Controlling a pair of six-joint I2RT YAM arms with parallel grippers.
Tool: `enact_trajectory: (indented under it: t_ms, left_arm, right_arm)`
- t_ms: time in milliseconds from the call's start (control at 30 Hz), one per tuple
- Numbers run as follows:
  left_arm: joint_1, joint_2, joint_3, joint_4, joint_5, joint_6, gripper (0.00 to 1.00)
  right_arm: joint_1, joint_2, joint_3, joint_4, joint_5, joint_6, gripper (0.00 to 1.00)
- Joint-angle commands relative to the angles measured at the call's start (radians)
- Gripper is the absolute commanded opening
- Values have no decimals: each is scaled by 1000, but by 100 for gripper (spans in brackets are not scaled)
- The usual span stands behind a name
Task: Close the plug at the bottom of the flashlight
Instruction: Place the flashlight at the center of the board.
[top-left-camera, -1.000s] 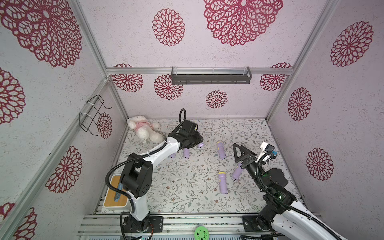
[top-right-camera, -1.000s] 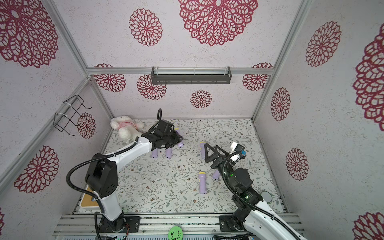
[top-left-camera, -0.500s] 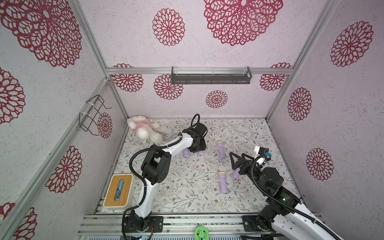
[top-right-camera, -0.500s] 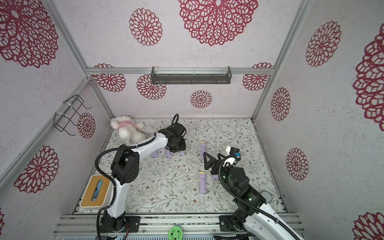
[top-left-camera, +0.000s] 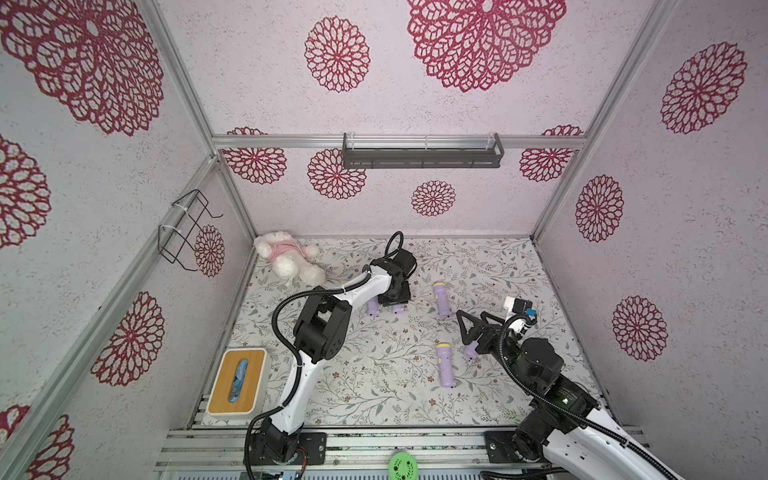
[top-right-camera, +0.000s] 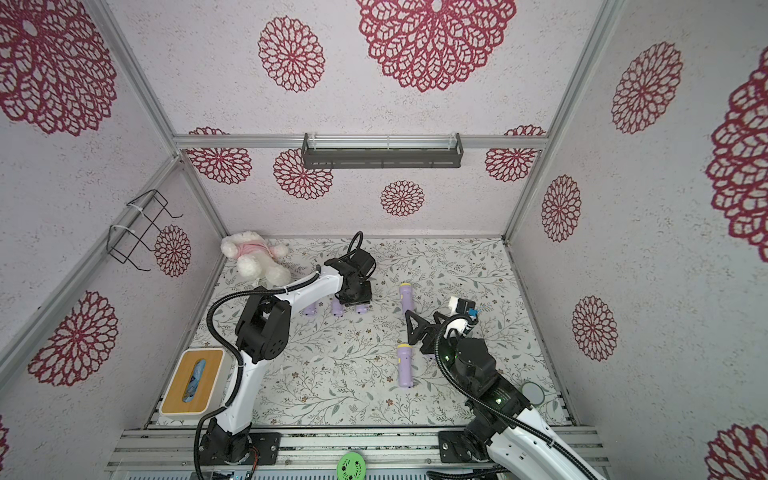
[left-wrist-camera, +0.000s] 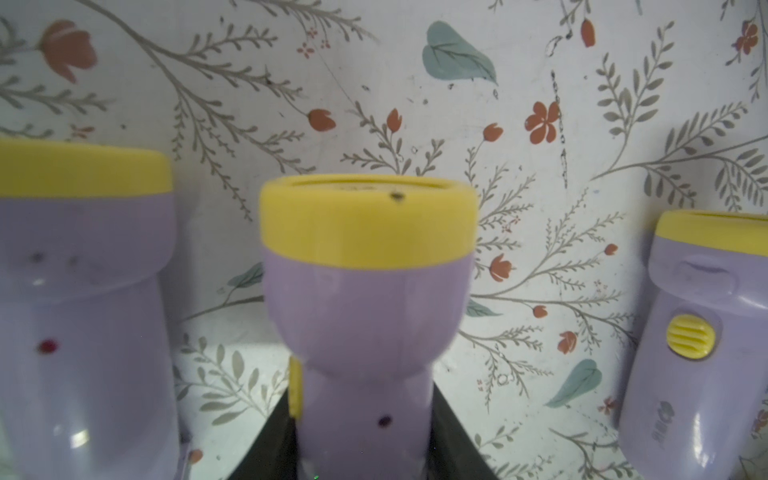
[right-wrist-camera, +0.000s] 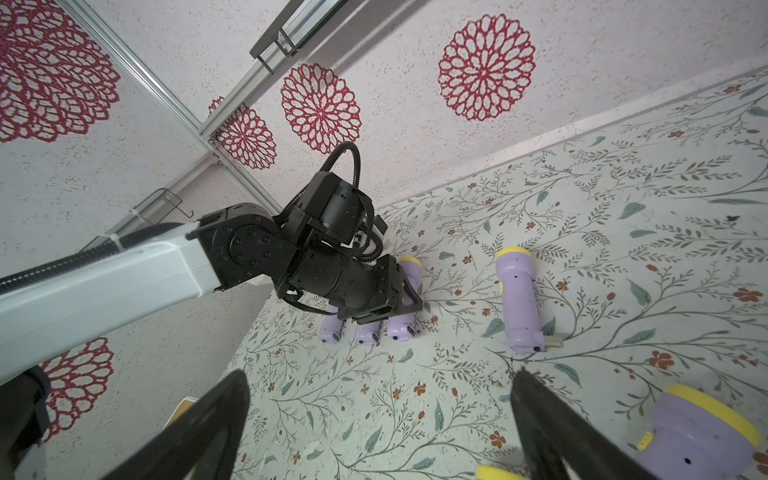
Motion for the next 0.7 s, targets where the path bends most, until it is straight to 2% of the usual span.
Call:
enact_trajectory:
  t_ms: [0,567,667]
  left_arm:
    - [7,30,34,-3,-27,18,0]
    - [7,75,47,-21,-27,18,0]
    - [8,79,48,-24,-32,18,7]
  right_arm:
    - [2,0,-2,50,-17,-1,99]
    - [2,-14,-26,60,-23,7,99]
    - [2,-17,-29,61,-23,9,99]
